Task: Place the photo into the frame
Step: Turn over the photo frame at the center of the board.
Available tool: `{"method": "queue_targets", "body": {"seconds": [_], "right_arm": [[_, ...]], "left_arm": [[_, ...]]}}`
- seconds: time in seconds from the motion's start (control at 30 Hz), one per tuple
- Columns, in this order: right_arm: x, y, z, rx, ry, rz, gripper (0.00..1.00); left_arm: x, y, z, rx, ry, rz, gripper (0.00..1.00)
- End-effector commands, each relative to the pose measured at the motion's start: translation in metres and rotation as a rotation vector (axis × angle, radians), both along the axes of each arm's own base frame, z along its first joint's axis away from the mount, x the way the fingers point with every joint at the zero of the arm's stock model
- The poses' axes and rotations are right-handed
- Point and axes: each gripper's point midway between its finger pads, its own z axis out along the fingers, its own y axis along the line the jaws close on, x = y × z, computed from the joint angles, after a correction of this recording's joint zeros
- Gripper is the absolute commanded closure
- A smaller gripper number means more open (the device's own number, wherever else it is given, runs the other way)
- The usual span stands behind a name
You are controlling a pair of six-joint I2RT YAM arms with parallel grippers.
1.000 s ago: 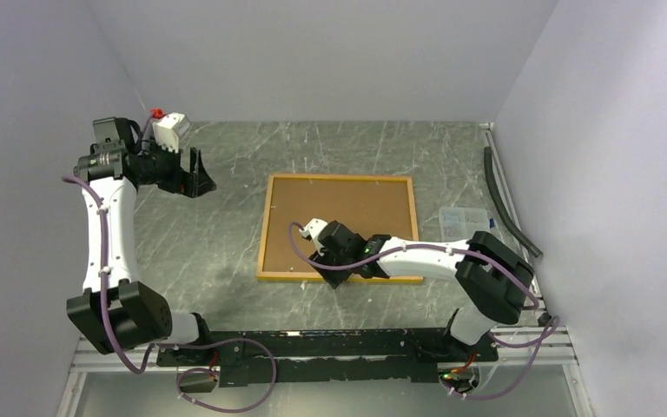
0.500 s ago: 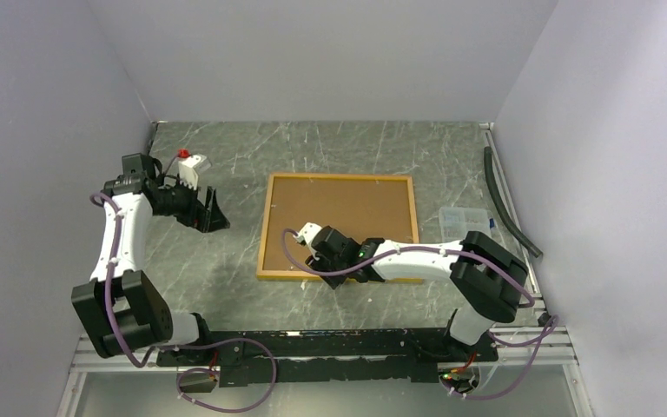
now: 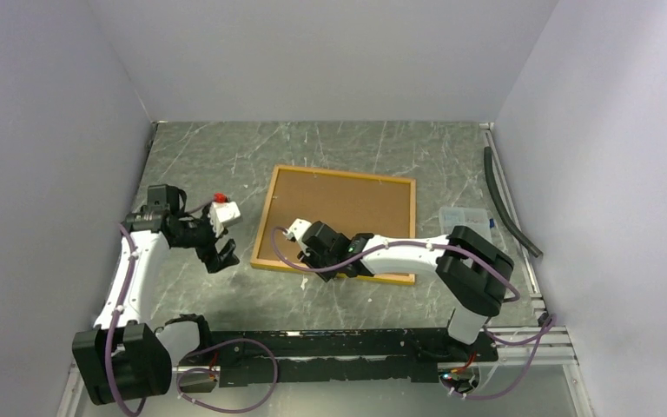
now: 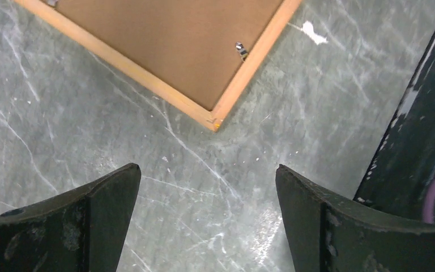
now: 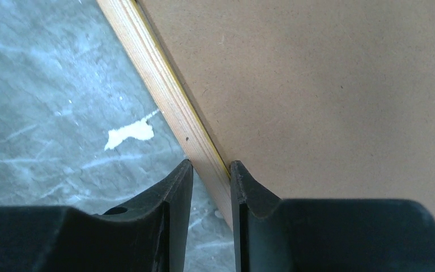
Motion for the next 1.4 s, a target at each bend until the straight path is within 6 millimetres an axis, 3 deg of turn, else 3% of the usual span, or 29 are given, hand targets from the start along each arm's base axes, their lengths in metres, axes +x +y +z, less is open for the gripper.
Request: {"method": "queue_targets", "body": {"seconds": [0.0, 0.2, 0.53, 0.63, 0.73, 0.9, 1.2, 1.37], "right_arm": [[0.013, 0.028, 0.018, 0.075, -0.011, -0.009, 0.82], [0.018, 0.054, 0.074, 0.180, -0.009, -0.008, 0.95], [0.017, 0.065, 0.156, 0.300, -0.027, -0.001, 1.00], [0.012, 0.069, 0.173, 0.336, -0.012, 0.013, 1.00], [0.009, 0.073, 0.186, 0.368, 0.000, 0.016, 1.00], [0.006, 0.075, 0.205, 0.412, 0.008, 0.019, 1.00], [-0.002, 0.076, 0.229, 0.456, 0.025, 0.036, 1.00], [-0.005, 0.074, 0.244, 0.474, 0.021, 0.047, 1.00]], "left_arm": [[0.006, 0.001, -0.005, 0.128, -0.185, -0.155, 0.05], [0.014, -0.002, -0.001, 0.241, -0.481, -0.280, 0.05], [0.010, -0.031, 0.023, 0.327, -1.019, -0.567, 0.05], [0.014, -0.035, 0.027, 0.344, -1.051, -0.617, 0.05], [0.031, -0.036, 0.039, 0.362, -1.105, -0.593, 0.08], [0.038, -0.044, 0.042, 0.362, -1.027, -0.651, 0.14], [0.048, -0.052, 0.040, 0.400, -0.924, -0.693, 0.43], [0.045, -0.054, 0.039, 0.406, -0.901, -0.704, 0.51]]}}
